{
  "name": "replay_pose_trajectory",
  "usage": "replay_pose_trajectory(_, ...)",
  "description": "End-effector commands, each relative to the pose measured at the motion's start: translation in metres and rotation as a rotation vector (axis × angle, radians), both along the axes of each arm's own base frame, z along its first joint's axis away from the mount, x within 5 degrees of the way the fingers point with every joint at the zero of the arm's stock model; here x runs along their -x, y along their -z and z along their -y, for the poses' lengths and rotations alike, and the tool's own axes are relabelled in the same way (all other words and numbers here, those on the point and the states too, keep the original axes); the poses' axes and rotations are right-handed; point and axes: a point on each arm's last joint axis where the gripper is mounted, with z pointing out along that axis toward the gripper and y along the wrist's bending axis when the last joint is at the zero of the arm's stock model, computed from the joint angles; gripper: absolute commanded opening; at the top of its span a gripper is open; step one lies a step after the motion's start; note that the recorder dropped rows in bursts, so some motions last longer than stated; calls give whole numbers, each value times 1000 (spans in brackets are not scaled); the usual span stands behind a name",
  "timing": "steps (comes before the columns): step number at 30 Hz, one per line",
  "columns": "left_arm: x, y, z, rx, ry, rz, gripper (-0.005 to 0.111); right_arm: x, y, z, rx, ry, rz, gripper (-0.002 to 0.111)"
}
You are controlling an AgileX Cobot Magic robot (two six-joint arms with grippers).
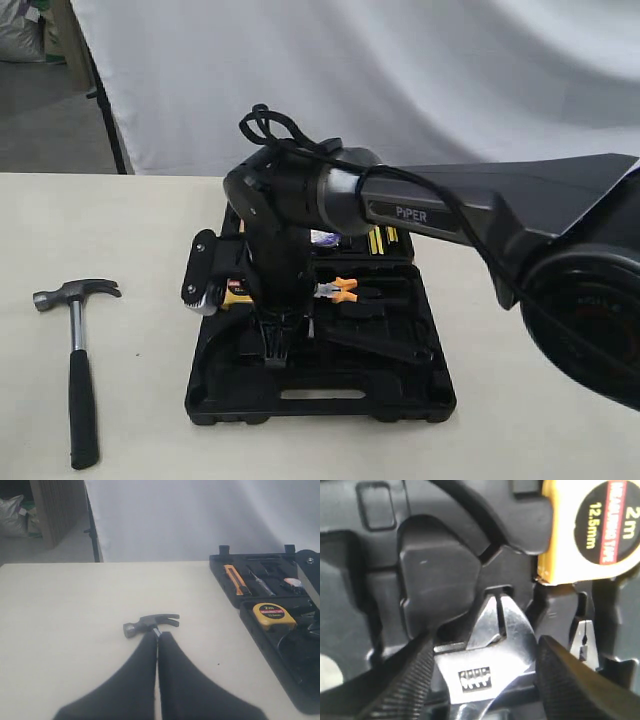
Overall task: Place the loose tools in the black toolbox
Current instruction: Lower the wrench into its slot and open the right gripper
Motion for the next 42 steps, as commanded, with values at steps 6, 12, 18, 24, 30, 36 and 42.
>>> replay_pose_trajectory(6, 0, 0, 0, 8, 6, 3, 1, -3, -1, 4, 71, -179, 18, 0)
replay_pose_trajectory(12, 0, 0, 0, 8, 6, 3, 1, -3, 0, 2, 60, -188, 23, 0)
replay_pose_trajectory(18, 0, 0, 0, 8, 6, 3, 1, -5, 9, 0, 55, -192, 22, 0)
replay_pose_trajectory(24, 0, 0, 0, 8, 6, 3, 1, -4, 13, -1, 62, -192, 15, 0)
replay_pose_trajectory(30, 0, 0, 0, 8, 6, 3, 1, -4, 13, -1, 52, -174, 16, 10)
replay_pose_trajectory(36, 0, 0, 0, 8, 6, 3, 1, -2, 14, -2, 36, -156, -11, 64)
replay_pose_trajectory(42, 0, 0, 0, 8, 6, 3, 1, -1, -12, -5, -60, -110, 27, 68)
